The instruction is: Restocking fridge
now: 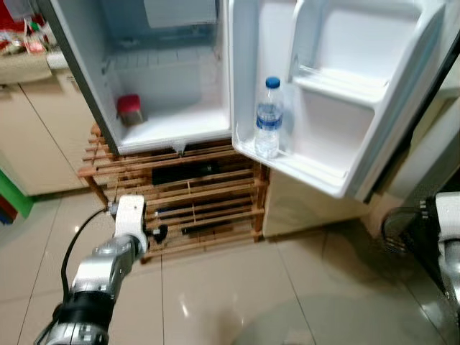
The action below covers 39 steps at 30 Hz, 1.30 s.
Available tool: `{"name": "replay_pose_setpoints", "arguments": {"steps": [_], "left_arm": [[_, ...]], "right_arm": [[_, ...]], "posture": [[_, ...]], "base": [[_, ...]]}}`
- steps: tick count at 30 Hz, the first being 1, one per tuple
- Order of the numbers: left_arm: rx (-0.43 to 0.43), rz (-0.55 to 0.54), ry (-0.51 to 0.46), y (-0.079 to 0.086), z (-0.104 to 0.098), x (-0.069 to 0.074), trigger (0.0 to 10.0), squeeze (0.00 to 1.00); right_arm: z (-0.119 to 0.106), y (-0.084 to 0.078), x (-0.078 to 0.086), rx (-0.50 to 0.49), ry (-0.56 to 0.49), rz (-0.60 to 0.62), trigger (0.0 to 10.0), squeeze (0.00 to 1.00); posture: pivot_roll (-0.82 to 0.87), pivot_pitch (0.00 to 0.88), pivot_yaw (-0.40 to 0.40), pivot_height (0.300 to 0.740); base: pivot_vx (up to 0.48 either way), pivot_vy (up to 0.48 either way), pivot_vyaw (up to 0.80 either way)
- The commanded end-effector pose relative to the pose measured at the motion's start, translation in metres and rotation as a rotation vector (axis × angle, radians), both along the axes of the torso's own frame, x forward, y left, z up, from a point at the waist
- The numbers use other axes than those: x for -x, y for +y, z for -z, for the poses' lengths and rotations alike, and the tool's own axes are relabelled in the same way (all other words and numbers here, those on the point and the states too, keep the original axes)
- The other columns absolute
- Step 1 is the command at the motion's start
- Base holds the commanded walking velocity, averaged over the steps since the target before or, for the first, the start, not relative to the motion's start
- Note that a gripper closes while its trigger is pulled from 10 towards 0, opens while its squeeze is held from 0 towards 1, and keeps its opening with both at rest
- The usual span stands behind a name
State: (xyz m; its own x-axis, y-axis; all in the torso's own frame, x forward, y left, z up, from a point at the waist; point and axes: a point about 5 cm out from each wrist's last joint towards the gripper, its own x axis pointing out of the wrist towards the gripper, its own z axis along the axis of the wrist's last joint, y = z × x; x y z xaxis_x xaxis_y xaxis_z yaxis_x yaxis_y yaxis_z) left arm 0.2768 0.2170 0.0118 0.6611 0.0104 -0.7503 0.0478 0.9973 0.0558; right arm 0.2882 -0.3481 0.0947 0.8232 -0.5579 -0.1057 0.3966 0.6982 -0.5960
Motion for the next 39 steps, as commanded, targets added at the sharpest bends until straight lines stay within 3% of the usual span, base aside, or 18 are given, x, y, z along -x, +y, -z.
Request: {"name": "replay_pose_setpoints", "arguments": {"steps": [1,8,16,20,24,25,26,27,28,30,33,35,37,38,39], "left_arm": [[-0.030,0.016,0.070,0.003,0.012,0.007,10.0,0.00],[-0.033,0.011,0.080,0.005,0.018,0.009,10.0,0.00],[-0.023,0.018,0.091,0.005,0.025,0.011,10.0,0.00],[0.009,0.070,0.213,0.006,0.046,0.033,10.0,0.00],[-0.046,0.047,0.324,0.026,0.066,0.066,10.0,0.00],[-0.046,0.047,0.324,0.026,0.066,0.066,10.0,0.00],[-0.058,0.042,0.376,0.033,0.074,0.083,10.0,0.00],[-0.058,0.042,0.376,0.033,0.074,0.083,10.0,0.00],[-0.059,0.047,0.399,0.035,0.078,0.090,10.0,0.00],[-0.056,0.086,0.444,0.035,0.083,0.101,10.0,0.00],[-0.093,0.176,0.495,0.033,0.090,0.114,10.0,0.00],[-0.073,0.231,0.537,0.027,0.095,0.123,10.0,0.00],[-0.065,0.241,0.545,0.025,0.096,0.124,10.0,0.00],[-0.049,0.251,0.523,0.017,0.096,0.119,10.0,0.00],[-0.049,0.251,0.523,0.017,0.096,0.119,10.0,0.00]], "right_arm": [[-0.013,0.004,-0.013,0.033,-0.034,-0.028,10.0,0.04],[-0.035,0.020,-0.038,0.037,-0.108,-0.075,10.0,0.05],[-0.032,0.042,-0.050,-0.058,-0.120,-0.189,10.0,0.04],[-0.031,0.066,-0.056,-0.170,-0.194,-0.277,10.0,0.04],[-0.042,0.111,-0.059,-0.319,-0.284,-0.506,10.0,0.04],[-0.042,0.111,-0.059,-0.319,-0.284,-0.506,10.0,0.04],[-0.049,0.147,-0.050,-0.435,-0.283,-0.708,10.0,0.04],[-0.049,0.147,-0.050,-0.435,-0.283,-0.708,10.0,0.04],[-0.051,0.162,-0.042,-0.499,-0.261,-0.798,10.0,0.04],[-0.045,0.190,-0.022,-0.612,-0.099,-0.998,10.0,0.02],[-0.049,0.207,0.006,-0.689,0.008,-1.204,10.0,0.01],[-0.058,0.213,0.026,-0.847,0.037,-1.323,10.0,0.01],[-0.063,0.213,0.029,-0.896,0.024,-1.342,10.0,0.01],[-0.059,0.199,0.025,-0.940,-0.004,-1.256,10.0,0.00],[-0.059,0.199,0.025,-0.940,-0.004,-1.256,10.0,0.00]], "posture": [[-0.06,0.000,0.056,0.740],[-0.05,0.000,0.044,0.740],[-0.05,0.000,0.046,0.740],[-0.05,0.000,0.053,0.740],[-0.07,0.000,0.074,0.740],[-0.07,0.000,0.074,0.740],[-0.07,0.000,0.084,0.740],[-0.07,0.000,0.084,0.740],[-0.07,0.000,0.089,0.740],[-0.08,0.000,0.102,0.740],[-0.09,0.000,0.115,0.740],[-0.09,0.000,0.119,0.740],[-0.09,0.000,0.120,0.740],[-0.09,0.000,0.114,0.740],[-0.09,0.000,0.114,0.740]], "base": [[0.000,0.000,0.00],[0.000,0.000,0.00],[0.000,0.000,0.00],[0.000,0.000,0.00],[0.000,0.000,0.00],[0.000,0.000,0.00],[0.000,0.000,0.00],[0.000,0.000,0.00],[0.000,0.000,0.00],[0.000,0.000,0.00],[0.000,0.000,0.00],[0.000,0.000,0.00],[0.000,0.000,0.00],[0.000,0.000,0.00],[0.000,0.000,0.00]]}}
